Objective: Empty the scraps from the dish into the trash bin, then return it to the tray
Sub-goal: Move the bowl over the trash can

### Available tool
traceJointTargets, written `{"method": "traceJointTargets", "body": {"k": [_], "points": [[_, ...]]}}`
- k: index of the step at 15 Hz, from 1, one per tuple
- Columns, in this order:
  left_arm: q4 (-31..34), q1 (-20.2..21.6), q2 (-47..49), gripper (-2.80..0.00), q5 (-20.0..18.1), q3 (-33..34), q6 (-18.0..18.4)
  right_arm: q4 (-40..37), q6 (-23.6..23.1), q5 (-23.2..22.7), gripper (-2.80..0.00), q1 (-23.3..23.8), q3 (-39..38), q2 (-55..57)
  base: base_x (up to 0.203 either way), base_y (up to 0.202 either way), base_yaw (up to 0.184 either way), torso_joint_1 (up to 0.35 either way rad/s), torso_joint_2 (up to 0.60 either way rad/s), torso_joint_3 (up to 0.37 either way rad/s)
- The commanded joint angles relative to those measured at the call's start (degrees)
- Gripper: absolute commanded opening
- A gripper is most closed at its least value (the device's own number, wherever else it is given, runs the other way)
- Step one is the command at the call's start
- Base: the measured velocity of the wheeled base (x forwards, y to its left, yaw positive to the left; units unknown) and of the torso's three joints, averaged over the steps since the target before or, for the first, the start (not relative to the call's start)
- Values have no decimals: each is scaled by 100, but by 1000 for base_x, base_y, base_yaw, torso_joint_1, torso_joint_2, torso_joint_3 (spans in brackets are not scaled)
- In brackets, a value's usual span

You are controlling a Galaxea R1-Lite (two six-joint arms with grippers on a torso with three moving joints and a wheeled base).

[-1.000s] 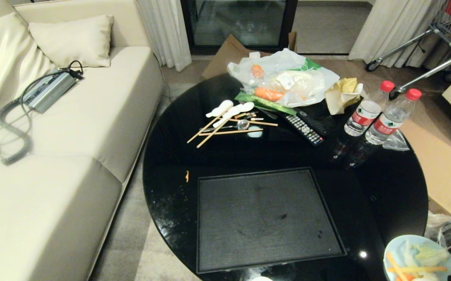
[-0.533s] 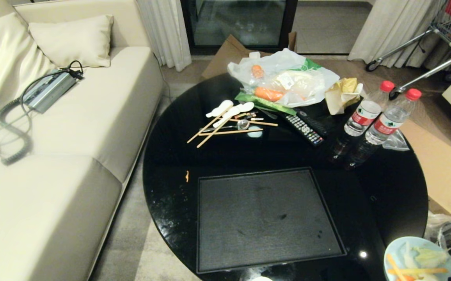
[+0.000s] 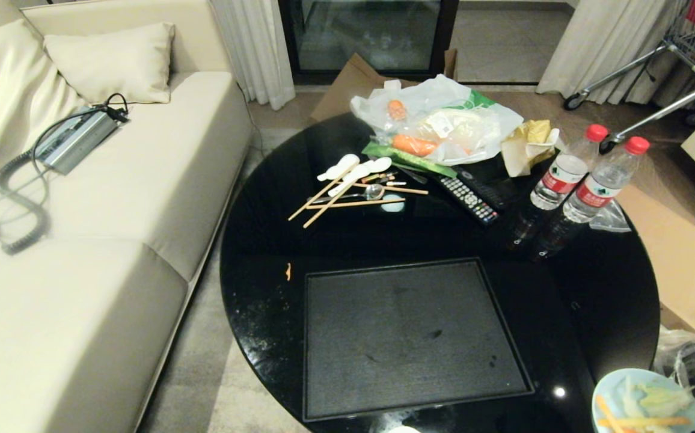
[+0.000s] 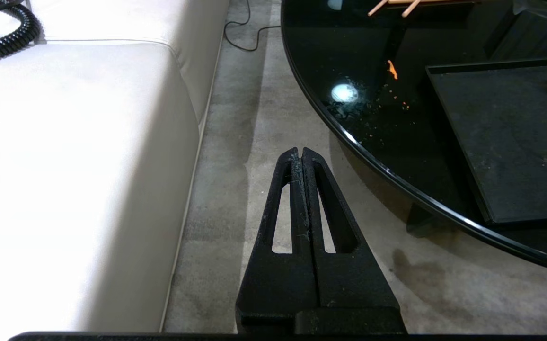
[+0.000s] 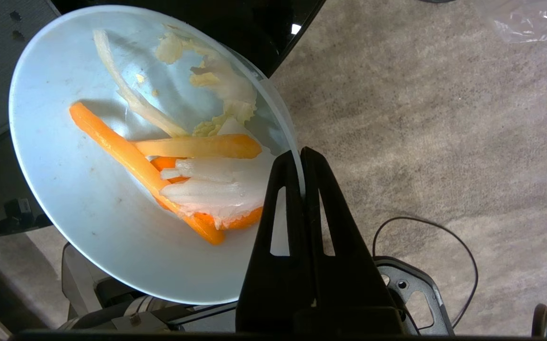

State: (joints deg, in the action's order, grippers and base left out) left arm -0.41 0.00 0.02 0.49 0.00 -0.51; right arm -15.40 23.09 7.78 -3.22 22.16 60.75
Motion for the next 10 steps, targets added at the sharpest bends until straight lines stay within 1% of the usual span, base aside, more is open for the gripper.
{"method": "traceJointTargets", "body": {"k": [1,6,7,8,10], "points": [[-2,0,-2,-280,4,0,-2,-7,11,4,-280,-3,-1,16,0,0,0,0,0,0],[-2,0,-2,-280,4,0,-9,-7,11,4,-280,-3,-6,16,0,0,0,0,0,0],[-2,0,-2,-280,4,0,-10,-7,11,4,-280,-3,-10,13,-50,-52,-4,2,5,0],[-2,0,-2,-280,4,0,-10,-7,11,4,-280,-3,-10,9,-107,-102,-1,9,2,1],[-2,0,-2,-280,4,0,-5,-7,11,4,-280,-3,-10,7,-179,-167,3,0,5,7]]}}
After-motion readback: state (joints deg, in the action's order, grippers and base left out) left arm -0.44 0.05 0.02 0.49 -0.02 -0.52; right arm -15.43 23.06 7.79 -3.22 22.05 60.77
